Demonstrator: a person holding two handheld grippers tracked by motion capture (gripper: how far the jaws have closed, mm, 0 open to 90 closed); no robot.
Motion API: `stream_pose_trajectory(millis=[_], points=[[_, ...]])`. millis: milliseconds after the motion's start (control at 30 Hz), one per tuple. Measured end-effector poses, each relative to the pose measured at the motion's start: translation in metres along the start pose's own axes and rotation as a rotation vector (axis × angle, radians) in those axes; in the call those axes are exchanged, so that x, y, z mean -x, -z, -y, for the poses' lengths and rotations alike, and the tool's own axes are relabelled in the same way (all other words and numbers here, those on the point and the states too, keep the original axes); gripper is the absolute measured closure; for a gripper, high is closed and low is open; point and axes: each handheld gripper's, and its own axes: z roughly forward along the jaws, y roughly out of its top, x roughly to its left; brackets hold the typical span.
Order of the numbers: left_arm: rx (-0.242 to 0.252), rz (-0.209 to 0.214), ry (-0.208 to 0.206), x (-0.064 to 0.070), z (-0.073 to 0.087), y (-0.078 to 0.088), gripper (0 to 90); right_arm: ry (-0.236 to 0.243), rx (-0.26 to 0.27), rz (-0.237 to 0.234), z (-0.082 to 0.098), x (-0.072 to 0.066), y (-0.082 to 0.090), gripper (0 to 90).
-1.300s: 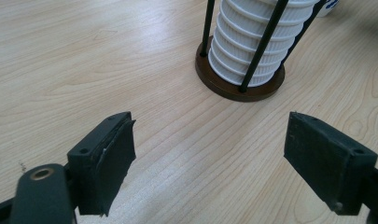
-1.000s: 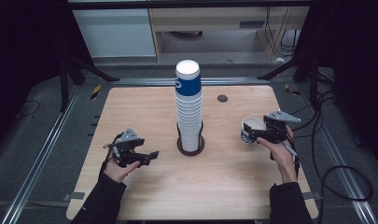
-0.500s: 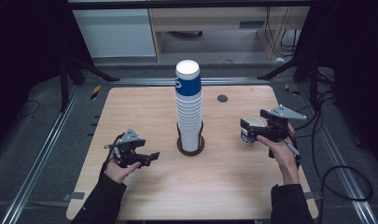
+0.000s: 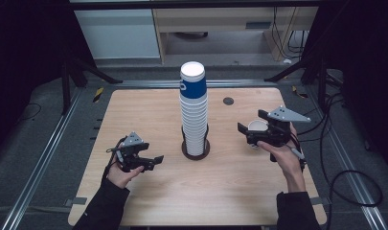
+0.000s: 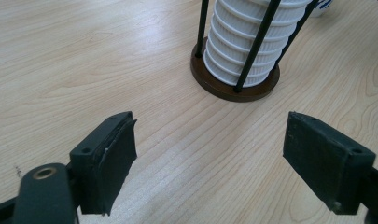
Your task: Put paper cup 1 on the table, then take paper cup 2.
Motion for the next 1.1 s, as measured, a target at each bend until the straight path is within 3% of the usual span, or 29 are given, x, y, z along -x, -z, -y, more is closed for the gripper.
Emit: stream_pose_trajectory(millis=[700, 1100], points=[[0.001, -0.002, -0.006, 0.001, -0.001, 0.001, 16.3, 0.046, 0.102, -0.107, -0.044, -0.037, 0.012, 7.3], [-0.009, 0.003, -0.011, 0.003, 0.0, -0.001, 16.0, 0.075, 0.155, -0.196, -0.077, -0.065, -0.002, 6.0]])
